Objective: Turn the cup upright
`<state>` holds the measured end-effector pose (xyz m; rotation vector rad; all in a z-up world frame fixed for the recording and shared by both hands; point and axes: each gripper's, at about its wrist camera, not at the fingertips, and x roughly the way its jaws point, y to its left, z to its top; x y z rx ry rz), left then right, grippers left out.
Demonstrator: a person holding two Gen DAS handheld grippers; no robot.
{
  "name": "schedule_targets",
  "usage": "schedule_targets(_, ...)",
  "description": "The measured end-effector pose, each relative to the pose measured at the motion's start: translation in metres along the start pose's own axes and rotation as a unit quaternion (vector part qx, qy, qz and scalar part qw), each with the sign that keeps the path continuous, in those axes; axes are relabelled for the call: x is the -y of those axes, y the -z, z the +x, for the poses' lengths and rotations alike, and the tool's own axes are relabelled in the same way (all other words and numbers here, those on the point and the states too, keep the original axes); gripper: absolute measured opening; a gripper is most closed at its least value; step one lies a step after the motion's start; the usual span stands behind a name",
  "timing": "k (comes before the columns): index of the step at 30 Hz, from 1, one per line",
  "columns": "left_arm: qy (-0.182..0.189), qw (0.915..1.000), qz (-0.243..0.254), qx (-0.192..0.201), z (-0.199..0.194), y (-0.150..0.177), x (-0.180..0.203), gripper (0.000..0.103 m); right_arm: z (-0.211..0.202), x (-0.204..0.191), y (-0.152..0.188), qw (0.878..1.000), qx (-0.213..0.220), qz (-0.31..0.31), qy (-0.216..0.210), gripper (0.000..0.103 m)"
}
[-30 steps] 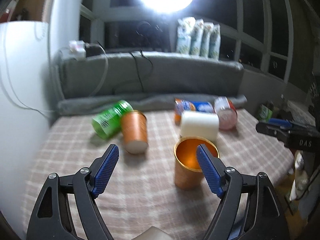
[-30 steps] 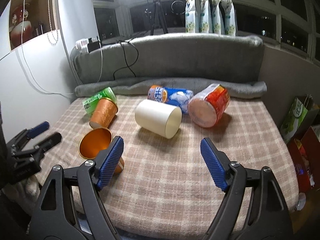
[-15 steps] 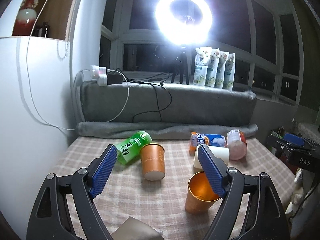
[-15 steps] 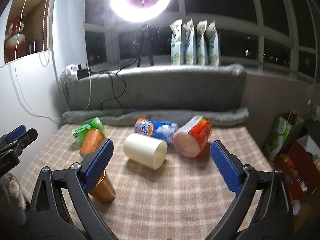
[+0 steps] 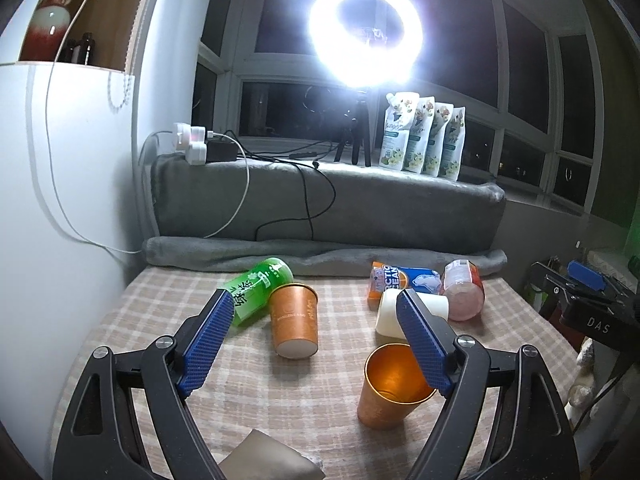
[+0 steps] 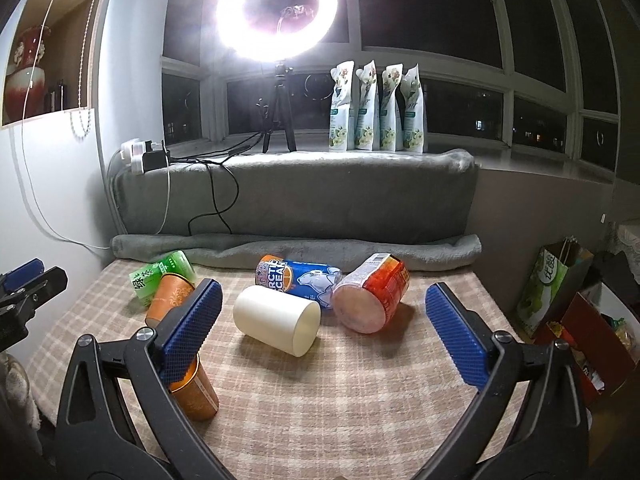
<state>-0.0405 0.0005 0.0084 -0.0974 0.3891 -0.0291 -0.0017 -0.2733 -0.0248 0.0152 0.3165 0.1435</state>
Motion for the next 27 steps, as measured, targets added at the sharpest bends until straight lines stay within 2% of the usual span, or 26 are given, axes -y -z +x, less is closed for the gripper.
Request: schedule_targets(27, -0.004, 1.0000, 0.000, -0.005, 0.0040, 0.0004, -0.0025, 0.084, 0.0048, -0.0008, 0.0038, 1.000, -0.007, -0.003, -0.006, 0.103)
